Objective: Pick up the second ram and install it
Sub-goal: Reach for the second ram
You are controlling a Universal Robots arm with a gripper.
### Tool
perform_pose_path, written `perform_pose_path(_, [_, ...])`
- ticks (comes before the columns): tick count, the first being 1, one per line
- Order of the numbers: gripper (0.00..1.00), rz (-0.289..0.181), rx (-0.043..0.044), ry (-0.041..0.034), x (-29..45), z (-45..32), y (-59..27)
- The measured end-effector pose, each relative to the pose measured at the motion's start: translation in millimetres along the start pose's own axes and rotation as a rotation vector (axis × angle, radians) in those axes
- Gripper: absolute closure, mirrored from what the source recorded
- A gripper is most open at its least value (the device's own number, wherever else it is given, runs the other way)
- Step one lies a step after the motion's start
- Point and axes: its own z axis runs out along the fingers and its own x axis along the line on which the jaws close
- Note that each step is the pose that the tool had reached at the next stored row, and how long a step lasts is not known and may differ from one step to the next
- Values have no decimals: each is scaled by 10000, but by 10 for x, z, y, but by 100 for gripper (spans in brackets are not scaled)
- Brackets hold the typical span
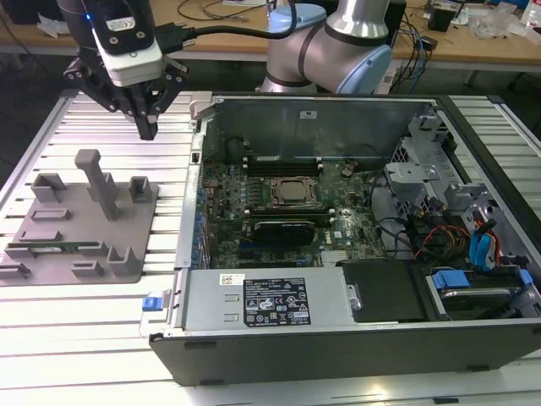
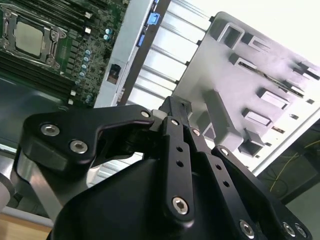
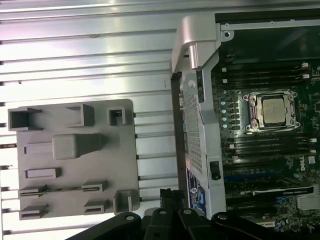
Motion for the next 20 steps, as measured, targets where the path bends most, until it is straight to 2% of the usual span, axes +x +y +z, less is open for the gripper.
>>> perform_pose_path(7, [92, 0, 0, 0, 215, -6, -16])
perform_pose_path(9, [92, -1, 0, 0, 254, -7, -19])
perform_pose_path(10, [92, -1, 0, 0, 315, -8, -24])
perform_pose_path(13, [92, 0, 1, 0, 389, -6, -29])
perform_pose_path(16, [92, -1, 0, 0, 535, 15, -41])
perform_pose_path(20, [92, 1, 0, 0, 647, 39, -51])
